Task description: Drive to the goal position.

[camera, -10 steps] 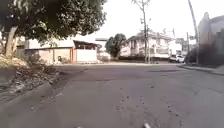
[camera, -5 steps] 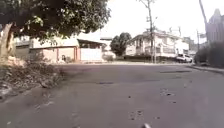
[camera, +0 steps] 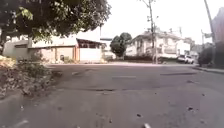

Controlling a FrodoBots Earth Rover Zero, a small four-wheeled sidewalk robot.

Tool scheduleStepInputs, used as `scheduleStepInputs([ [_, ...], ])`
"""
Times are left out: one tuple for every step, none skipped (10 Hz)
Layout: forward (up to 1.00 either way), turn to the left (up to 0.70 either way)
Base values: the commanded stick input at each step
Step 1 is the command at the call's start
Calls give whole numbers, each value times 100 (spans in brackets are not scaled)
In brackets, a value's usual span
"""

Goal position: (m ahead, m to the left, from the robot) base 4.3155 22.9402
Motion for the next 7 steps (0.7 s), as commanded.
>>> scheduleStepInputs([
  [100,0],
  [100,0],
  [100,10],
  [100,36],
  [100,40],
  [100,40],
  [100,40],
])
